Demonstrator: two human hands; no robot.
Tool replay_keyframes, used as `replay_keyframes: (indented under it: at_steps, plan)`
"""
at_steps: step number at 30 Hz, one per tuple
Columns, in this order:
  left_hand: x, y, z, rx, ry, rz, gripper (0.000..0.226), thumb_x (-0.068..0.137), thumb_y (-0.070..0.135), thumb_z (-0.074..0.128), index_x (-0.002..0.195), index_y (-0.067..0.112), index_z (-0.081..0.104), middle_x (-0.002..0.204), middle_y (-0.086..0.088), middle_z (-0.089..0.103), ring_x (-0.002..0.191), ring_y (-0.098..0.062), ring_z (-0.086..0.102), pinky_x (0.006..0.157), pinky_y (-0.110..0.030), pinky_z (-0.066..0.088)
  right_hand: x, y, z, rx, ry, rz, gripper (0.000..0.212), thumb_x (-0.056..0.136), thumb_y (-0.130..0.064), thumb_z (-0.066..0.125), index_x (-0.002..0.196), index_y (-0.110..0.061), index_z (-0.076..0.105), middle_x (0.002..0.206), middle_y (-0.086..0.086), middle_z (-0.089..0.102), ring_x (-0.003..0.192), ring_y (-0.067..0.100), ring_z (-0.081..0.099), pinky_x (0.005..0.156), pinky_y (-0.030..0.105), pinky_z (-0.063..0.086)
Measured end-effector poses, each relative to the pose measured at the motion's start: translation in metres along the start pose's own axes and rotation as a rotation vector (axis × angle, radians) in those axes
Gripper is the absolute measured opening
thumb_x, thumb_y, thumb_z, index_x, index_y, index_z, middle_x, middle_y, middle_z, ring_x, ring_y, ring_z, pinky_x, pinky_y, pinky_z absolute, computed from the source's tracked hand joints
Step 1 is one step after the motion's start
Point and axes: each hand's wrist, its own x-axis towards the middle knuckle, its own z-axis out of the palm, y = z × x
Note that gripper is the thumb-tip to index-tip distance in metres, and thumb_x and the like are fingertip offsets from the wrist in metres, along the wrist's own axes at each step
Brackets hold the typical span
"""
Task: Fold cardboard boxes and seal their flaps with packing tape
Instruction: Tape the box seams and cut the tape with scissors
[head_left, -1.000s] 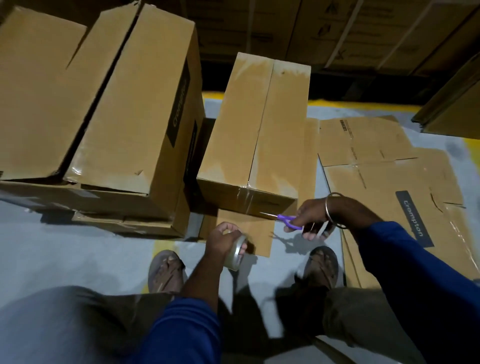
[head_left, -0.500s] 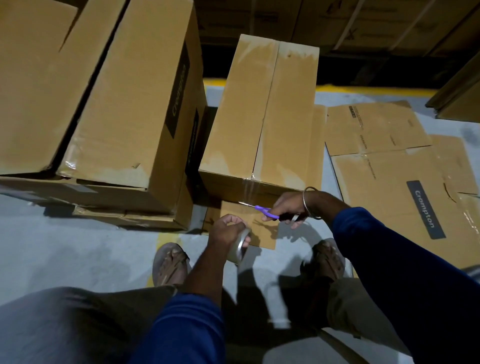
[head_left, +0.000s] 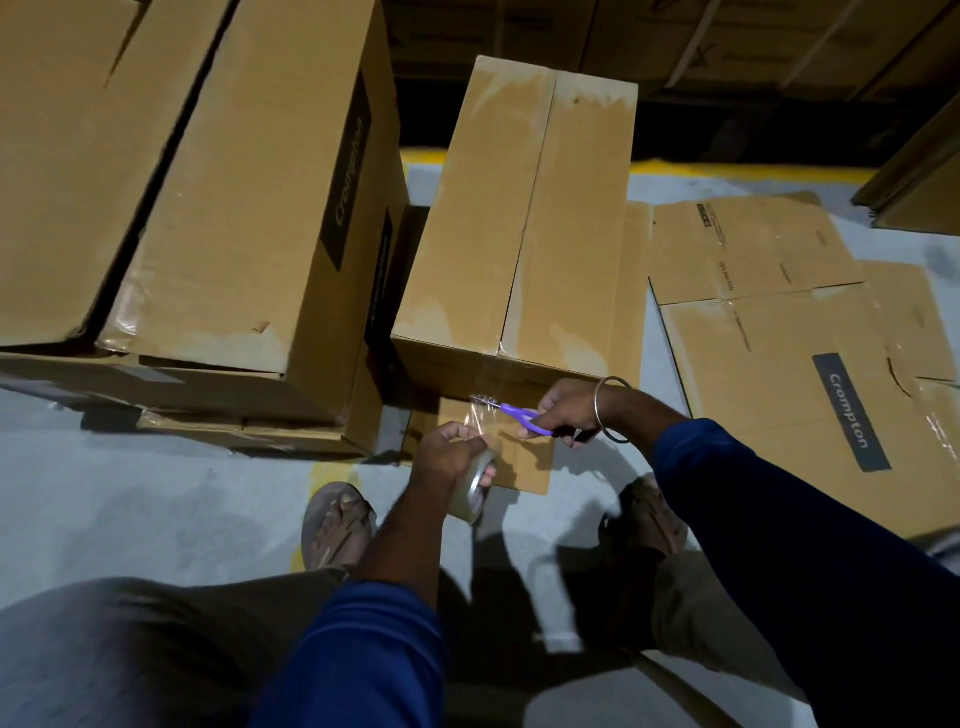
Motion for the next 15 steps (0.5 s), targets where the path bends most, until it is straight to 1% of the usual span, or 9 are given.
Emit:
replay_keyframes:
  at_steps: [3, 7, 8, 10, 11, 12, 13, 14, 15]
  plan:
    - [0.002, 0.003, -0.001, 0.049, 0.042, 0.021, 0.008, 0.094, 0.005, 0.071, 0.09, 0.004, 0.064, 0.063, -0.021, 0.066, 0.046, -0.026, 0.06, 0.056, -0.036, 0.053, -0.003, 0.002, 0.0, 0.023, 0.004, -0.016, 0.042, 0.073, -0.044, 0.09, 0.071, -0.012, 0.062, 0.058, 0.004, 0.053, 0.048, 0.015, 0.048, 0.051, 0.025, 0.041]
    - [0.002, -0.009, 0.001, 0.173, 0.035, -0.046, 0.007, 0.093, 0.003, 0.069, 0.088, 0.003, 0.065, 0.063, -0.019, 0.066, 0.049, -0.028, 0.063, 0.058, -0.04, 0.056, -0.001, -0.003, 0.006, 0.012, 0.054, 0.011, 0.043, 0.079, -0.052, 0.085, 0.078, -0.015, 0.061, 0.059, -0.002, 0.056, 0.054, 0.013, 0.052, 0.055, 0.024, 0.049]
    - [-0.002, -0.015, 0.001, 0.233, 0.025, -0.067, 0.007, 0.094, 0.006, 0.069, 0.088, 0.004, 0.066, 0.064, -0.016, 0.066, 0.051, -0.026, 0.063, 0.057, -0.035, 0.055, -0.001, -0.005, 0.008, 0.006, 0.063, 0.016, 0.043, 0.08, -0.051, 0.084, 0.078, -0.015, 0.06, 0.056, -0.003, 0.055, 0.051, 0.012, 0.051, 0.053, 0.023, 0.048]
    - [-0.006, -0.028, -0.003, 0.423, 0.055, -0.076, 0.013, 0.096, 0.02, 0.069, 0.087, 0.011, 0.066, 0.065, -0.002, 0.065, 0.052, -0.012, 0.06, 0.049, -0.016, 0.046, -0.004, -0.01, 0.012, -0.088, 0.044, 0.052, 0.04, 0.084, -0.046, 0.082, 0.078, -0.013, 0.061, 0.055, -0.003, 0.057, 0.048, 0.012, 0.051, 0.049, 0.023, 0.046]
    - [-0.007, -0.034, -0.007, 0.488, 0.08, -0.071, 0.019, 0.098, 0.026, 0.067, 0.084, 0.014, 0.065, 0.065, 0.004, 0.063, 0.052, -0.005, 0.057, 0.045, -0.011, 0.04, -0.008, -0.012, 0.014, -0.18, 0.017, 0.092, 0.037, 0.087, -0.043, 0.08, 0.08, -0.012, 0.062, 0.062, -0.001, 0.061, 0.051, 0.013, 0.053, 0.049, 0.023, 0.046]
    - [-0.011, -0.037, -0.012, 0.532, 0.097, -0.078, 0.024, 0.1, 0.029, 0.065, 0.08, 0.014, 0.063, 0.065, 0.004, 0.062, 0.053, -0.004, 0.058, 0.045, -0.01, 0.042, -0.012, -0.013, 0.016, -0.279, -0.021, 0.136, 0.033, 0.09, -0.04, 0.078, 0.084, -0.011, 0.063, 0.071, 0.002, 0.063, 0.058, 0.014, 0.056, 0.05, 0.024, 0.047]
    - [-0.011, -0.04, -0.017, 0.564, 0.1, -0.083, 0.027, 0.1, 0.029, 0.065, 0.078, 0.012, 0.063, 0.064, 0.001, 0.066, 0.056, -0.01, 0.064, 0.053, -0.016, 0.052, -0.015, -0.011, 0.02, -0.364, -0.052, 0.169, 0.032, 0.09, -0.038, 0.077, 0.088, -0.009, 0.064, 0.079, 0.004, 0.063, 0.066, 0.017, 0.057, 0.053, 0.025, 0.048]
    - [-0.009, -0.042, -0.023, 0.556, 0.081, -0.102, 0.026, 0.097, 0.028, 0.066, 0.079, 0.01, 0.065, 0.064, -0.005, 0.071, 0.06, -0.02, 0.071, 0.065, -0.028, 0.062, -0.018, -0.009, 0.023, -0.434, -0.063, 0.174, 0.033, 0.089, -0.037, 0.078, 0.093, -0.008, 0.063, 0.083, 0.006, 0.063, 0.072, 0.021, 0.057, 0.055, 0.026, 0.047]
    - [-0.005, -0.04, -0.027, 0.533, 0.095, -0.103, 0.021, 0.095, 0.027, 0.068, 0.082, 0.01, 0.067, 0.065, -0.01, 0.074, 0.065, -0.028, 0.075, 0.074, -0.041, 0.065, -0.02, -0.005, 0.026, -0.494, -0.05, 0.137, 0.034, 0.088, -0.037, 0.078, 0.097, -0.008, 0.063, 0.086, 0.008, 0.062, 0.075, 0.023, 0.057, 0.057, 0.025, 0.045]
